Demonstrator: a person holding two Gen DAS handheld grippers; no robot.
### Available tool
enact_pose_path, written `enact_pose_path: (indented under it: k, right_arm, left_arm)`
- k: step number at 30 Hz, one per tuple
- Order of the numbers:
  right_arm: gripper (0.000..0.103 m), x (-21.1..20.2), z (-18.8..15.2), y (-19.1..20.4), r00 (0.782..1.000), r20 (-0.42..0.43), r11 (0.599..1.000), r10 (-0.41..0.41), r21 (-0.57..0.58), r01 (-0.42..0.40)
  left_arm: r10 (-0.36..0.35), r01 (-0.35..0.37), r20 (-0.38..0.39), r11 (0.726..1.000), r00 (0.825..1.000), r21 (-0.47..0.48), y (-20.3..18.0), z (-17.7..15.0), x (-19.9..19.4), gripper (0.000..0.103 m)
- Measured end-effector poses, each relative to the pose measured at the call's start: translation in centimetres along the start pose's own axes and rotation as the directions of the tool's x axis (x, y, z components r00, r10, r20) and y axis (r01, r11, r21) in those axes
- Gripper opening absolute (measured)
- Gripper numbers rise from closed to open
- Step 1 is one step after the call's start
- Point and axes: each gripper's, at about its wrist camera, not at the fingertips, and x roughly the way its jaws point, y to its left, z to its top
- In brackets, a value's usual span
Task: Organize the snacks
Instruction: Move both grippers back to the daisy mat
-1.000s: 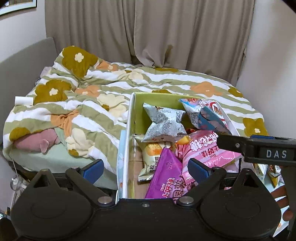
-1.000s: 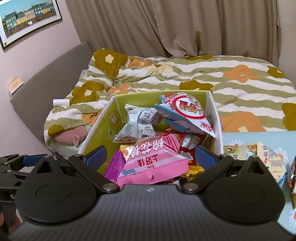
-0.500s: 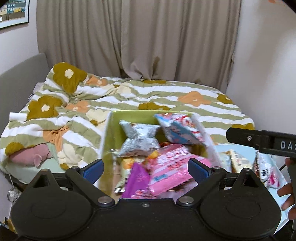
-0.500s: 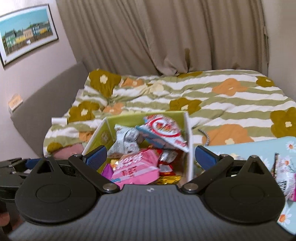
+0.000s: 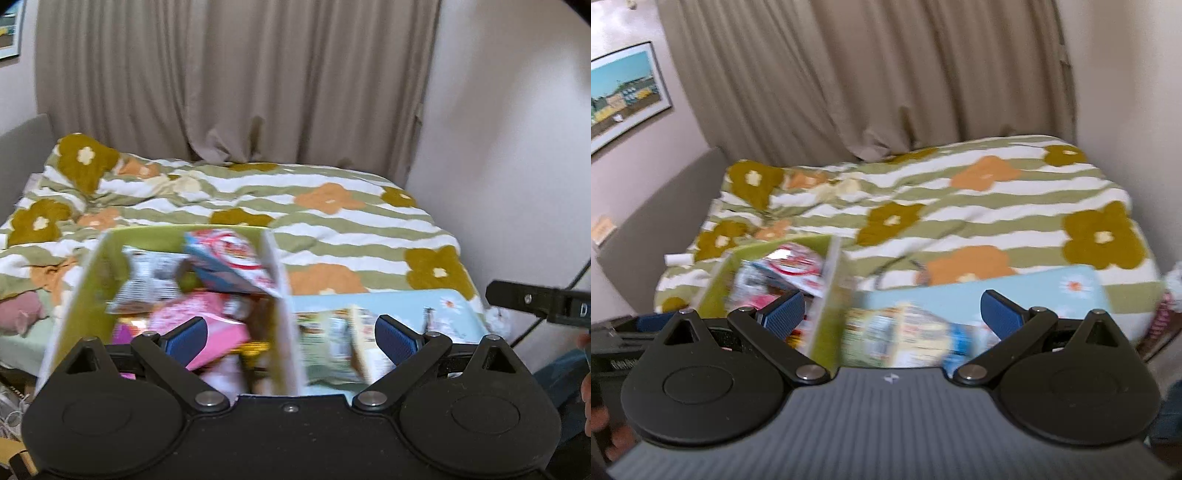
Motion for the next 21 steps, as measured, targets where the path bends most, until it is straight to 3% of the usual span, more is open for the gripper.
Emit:
enact_pose_path:
  k: [6,12,21]
  right_arm:
    - [0.103,-0.2,-1.4,-6.7,0.996,-0.048,0.997,-0.075,0.016,0.075]
    - [0.103,1.2,-3.2,-12.2,0.989,-0.114,0.995,-0.098,0.016,0.100]
    - [0.103,4.9,-6.2,-17.1,0.973,-0.220,0.997,-0.068,-0.043,0.060]
  left_arm:
    - [-0.054,0.055,-0.034,0.998,0.998,0.030,-5.1,-0.1,3.0,0.099]
    - [-0.115,0.120,-0.086,0.991,0.990,0.055,-10.1,0.0,7.5,0.099]
    - [-0.157,0.174,-0.216,0.982,0.964,0.066,-16.1,-1.2,15.6,0.099]
